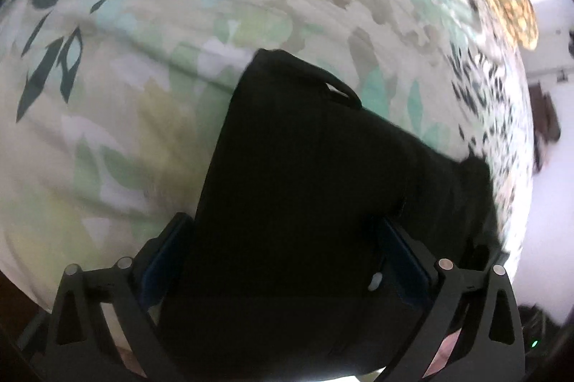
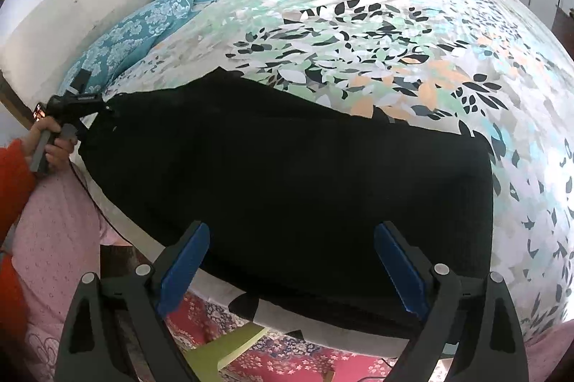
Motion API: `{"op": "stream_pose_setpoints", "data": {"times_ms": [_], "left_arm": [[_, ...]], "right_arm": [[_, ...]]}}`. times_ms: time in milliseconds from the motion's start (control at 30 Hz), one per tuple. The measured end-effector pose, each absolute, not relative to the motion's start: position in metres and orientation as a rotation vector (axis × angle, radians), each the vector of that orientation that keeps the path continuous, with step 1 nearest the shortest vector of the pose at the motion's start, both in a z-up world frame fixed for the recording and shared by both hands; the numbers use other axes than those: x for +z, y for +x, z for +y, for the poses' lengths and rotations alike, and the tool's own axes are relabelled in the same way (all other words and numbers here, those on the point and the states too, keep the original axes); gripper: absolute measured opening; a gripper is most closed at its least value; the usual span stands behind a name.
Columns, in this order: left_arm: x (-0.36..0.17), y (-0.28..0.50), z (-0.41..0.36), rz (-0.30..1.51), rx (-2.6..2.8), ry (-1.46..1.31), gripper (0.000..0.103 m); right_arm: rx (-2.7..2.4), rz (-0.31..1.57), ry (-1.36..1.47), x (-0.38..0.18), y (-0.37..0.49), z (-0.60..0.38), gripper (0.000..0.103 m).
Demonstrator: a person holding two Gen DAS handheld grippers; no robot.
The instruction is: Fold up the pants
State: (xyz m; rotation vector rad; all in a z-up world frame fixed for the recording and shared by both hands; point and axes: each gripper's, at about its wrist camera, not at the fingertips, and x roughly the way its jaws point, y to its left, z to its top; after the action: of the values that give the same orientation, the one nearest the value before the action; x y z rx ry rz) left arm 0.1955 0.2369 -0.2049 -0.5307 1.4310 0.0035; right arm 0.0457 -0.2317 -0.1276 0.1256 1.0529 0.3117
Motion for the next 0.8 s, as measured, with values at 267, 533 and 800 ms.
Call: {"op": "stream_pose_setpoints", "data": {"times_ms": [267, 533, 800], "left_arm": [[-0.142, 0.159, 0.231, 1.286, 0.001, -0.729, 0.021], [-0.053, 0.148, 0.095, 1.211, -0.189, -0.615, 0.019], [-0.112, 0.146, -0.085, 1.325, -0.29, -0.259, 0.022]], "right_arm": [[0.269, 1.011, 0.235, -0.125, 0.047, -0.261, 0.093], [0.25, 0.97, 0.346, -0.123, 0.052, -0.285, 0.093], [0.194, 0.949, 0.406, -0.124, 0.045, -0.309, 0.093]]}}
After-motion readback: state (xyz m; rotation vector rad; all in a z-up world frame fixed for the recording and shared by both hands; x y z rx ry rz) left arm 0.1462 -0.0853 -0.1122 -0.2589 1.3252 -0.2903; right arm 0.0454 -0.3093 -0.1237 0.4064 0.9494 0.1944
